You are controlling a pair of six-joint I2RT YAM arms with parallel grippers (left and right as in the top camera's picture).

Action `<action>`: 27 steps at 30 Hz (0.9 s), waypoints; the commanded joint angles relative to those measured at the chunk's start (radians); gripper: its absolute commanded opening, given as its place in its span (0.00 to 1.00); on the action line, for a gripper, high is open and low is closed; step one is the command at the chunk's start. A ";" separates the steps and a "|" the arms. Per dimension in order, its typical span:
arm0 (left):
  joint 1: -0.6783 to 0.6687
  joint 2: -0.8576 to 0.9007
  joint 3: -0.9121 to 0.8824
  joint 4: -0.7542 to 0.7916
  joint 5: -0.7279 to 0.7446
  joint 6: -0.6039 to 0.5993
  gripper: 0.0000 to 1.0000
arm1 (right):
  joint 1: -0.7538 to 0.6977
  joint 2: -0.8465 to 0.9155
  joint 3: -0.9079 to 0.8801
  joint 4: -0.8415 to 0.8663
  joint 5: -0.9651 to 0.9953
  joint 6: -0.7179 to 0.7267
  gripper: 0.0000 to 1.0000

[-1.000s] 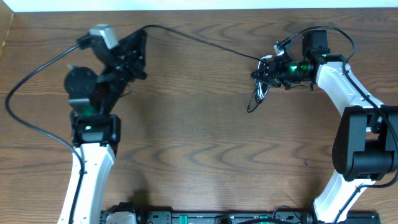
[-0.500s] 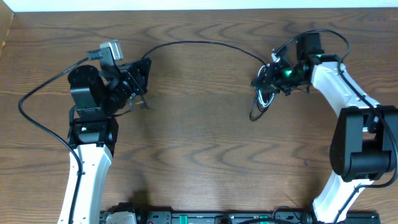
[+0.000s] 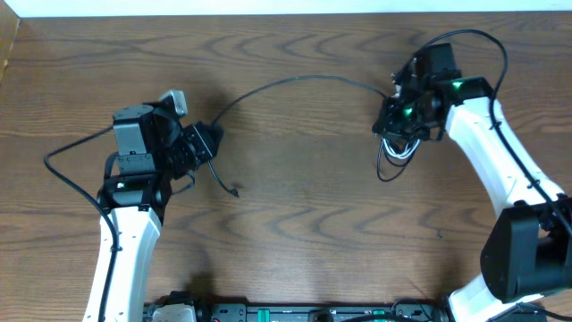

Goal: Untangle cables

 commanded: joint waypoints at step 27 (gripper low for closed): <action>-0.001 0.003 0.009 -0.408 -0.252 0.017 0.74 | 0.290 -0.006 0.003 -0.169 0.360 0.013 0.65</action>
